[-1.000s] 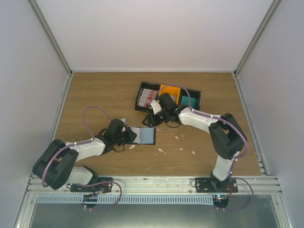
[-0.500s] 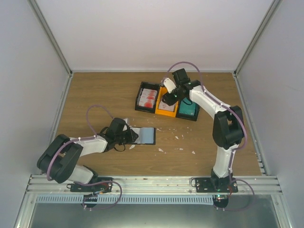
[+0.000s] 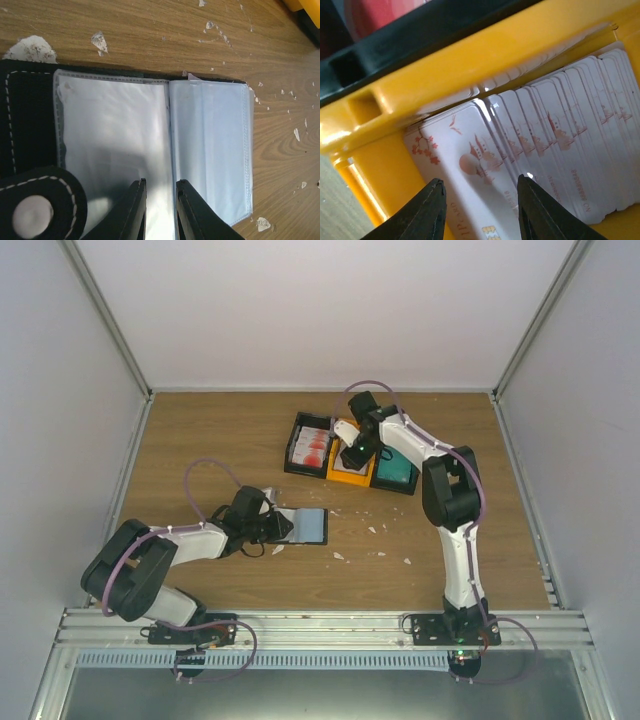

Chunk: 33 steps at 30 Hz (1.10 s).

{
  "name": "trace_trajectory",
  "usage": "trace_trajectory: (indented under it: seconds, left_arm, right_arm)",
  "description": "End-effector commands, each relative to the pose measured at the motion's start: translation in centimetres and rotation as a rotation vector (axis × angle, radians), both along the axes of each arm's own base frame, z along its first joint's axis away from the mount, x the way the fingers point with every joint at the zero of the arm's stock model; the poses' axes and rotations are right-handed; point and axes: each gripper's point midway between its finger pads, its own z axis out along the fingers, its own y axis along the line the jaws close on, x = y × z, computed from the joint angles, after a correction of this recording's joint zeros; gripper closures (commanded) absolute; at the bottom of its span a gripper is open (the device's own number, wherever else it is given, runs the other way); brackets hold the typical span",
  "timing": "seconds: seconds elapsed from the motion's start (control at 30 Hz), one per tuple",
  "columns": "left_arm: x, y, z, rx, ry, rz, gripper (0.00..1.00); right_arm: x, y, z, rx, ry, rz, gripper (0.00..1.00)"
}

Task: Put the credit cards into the card holder
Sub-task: Pick up the credit card from the storage box.

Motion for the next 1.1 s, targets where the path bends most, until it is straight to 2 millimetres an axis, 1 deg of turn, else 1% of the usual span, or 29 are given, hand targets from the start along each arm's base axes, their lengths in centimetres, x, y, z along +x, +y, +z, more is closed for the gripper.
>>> trace_trajectory:
  seconds: [0.0,0.17,0.3,0.37,0.47,0.6,0.73,0.83,1.07]
  left_arm:
    - [0.5,0.2,-0.2,0.009,-0.013,-0.004,0.8]
    - [0.6,0.5,-0.2,0.0,-0.014,-0.001,0.8]
    - [0.5,0.7,-0.5,-0.002,-0.008,0.006,0.8]
    - [0.4,0.8,-0.4,-0.007,-0.008,0.007,0.8]
    - [0.4,0.8,-0.3,-0.012,-0.013,0.007,0.8]
    - [0.4,0.8,-0.3,-0.017,-0.014,0.005,0.8]
    - [0.4,0.9,-0.3,-0.016,-0.016,0.006,0.8]
    - [0.4,1.0,-0.3,-0.016,-0.013,0.01,0.81]
    - [0.3,0.9,-0.3,-0.022,-0.013,0.01,0.8]
  right_arm:
    - [0.6,-1.2,-0.9,-0.072,0.012,-0.027,0.58]
    - [0.4,-1.5,-1.6,-0.089,0.032,-0.041,0.58]
    - [-0.4,-1.1,-1.9,-0.075,0.071,-0.032,0.67]
    - [-0.6,-0.9,-1.9,-0.073,0.078,-0.032,0.68]
    - [-0.4,-0.9,-2.0,-0.087,0.071,-0.038,0.66]
    - [-0.2,-1.0,-2.6,-0.124,0.059,-0.035,0.59]
    - [0.0,-1.0,-3.2,-0.142,0.061,-0.027,0.59]
    - [-0.2,-0.8,-2.9,-0.128,0.065,-0.015,0.64]
    - [-0.8,-0.2,-0.7,-0.08,0.052,-0.005,0.72]
